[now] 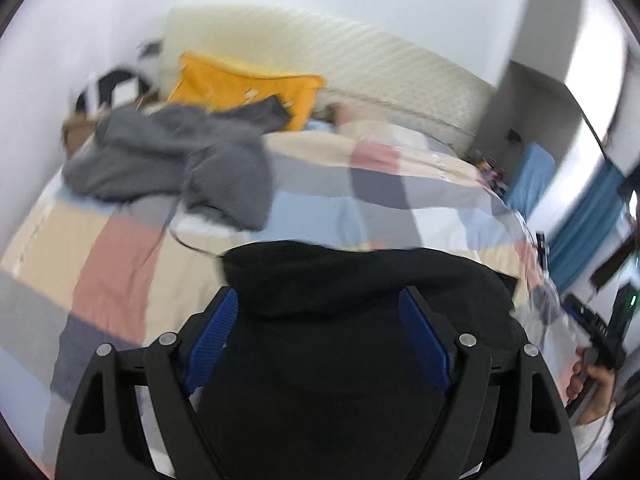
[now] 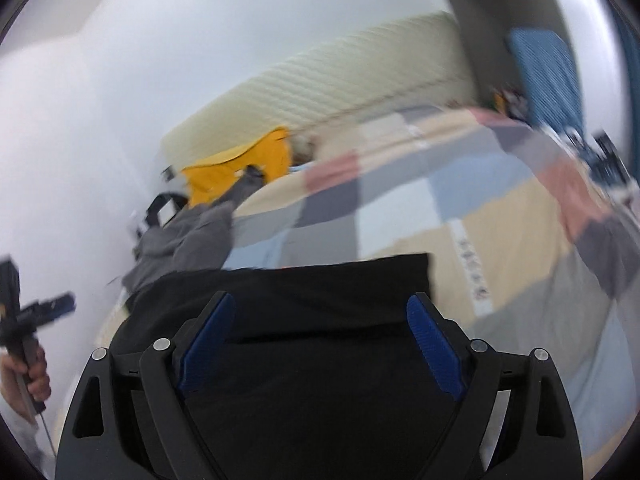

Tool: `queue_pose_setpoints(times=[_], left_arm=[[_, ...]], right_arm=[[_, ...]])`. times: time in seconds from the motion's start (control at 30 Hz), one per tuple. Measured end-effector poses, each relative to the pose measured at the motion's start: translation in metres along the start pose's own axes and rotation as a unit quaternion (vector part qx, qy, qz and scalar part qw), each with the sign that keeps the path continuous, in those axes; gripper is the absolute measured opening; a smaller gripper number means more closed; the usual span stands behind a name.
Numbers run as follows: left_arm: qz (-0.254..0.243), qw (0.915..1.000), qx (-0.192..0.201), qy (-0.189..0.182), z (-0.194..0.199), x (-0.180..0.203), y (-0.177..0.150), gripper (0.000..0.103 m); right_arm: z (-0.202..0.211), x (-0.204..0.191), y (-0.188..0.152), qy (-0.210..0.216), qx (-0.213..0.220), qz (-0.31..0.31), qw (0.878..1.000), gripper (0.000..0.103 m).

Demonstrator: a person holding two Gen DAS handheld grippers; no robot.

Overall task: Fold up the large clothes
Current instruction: 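Lay the folded hem down and open both grippers, then press the folded jacket flat with both grippers and withdraw them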

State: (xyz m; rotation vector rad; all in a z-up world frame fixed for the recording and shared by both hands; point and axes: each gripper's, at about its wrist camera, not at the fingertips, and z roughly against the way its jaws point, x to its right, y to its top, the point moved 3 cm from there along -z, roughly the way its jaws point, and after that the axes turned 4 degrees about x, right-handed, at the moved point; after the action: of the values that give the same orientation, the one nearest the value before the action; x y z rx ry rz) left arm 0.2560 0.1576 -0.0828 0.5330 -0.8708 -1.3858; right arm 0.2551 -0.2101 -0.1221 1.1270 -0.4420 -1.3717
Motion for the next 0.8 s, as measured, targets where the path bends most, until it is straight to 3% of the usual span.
queue_pose_setpoints(times=[0.1,0.17,0.2,0.3,0.4,0.8], left_arm=[[-0.029,0.9993,-0.017,-0.015,-0.029,0.043,-0.016,0.083],[-0.047,0.9985,-0.025,-0.015,-0.054,0.064,-0.024,0.083],[-0.059,0.9978,-0.03,-0.005,-0.069,0.072,-0.028,0.083],[-0.095,0.9944,-0.032,0.033,-0.099,0.091,-0.036,0.083],[-0.111,0.9918,-0.032,0.056,-0.121,0.094,-0.038,0.083],[-0.121,0.988,-0.038,0.089,-0.151,0.072,-0.036,0.085]], right_arm=[[-0.029,-0.026,-0.017,0.006,-0.024,0.038,0.999,0.09],[-0.046,-0.03,-0.031,-0.013,-0.041,0.061,0.997,0.09],[-0.058,-0.032,-0.038,-0.033,-0.052,0.081,0.995,0.09],[-0.073,-0.028,-0.049,-0.04,-0.066,0.092,0.993,0.09],[-0.081,-0.017,-0.043,-0.031,-0.065,0.065,0.995,0.091],[-0.112,-0.008,-0.048,-0.038,-0.087,0.065,0.993,0.099]])
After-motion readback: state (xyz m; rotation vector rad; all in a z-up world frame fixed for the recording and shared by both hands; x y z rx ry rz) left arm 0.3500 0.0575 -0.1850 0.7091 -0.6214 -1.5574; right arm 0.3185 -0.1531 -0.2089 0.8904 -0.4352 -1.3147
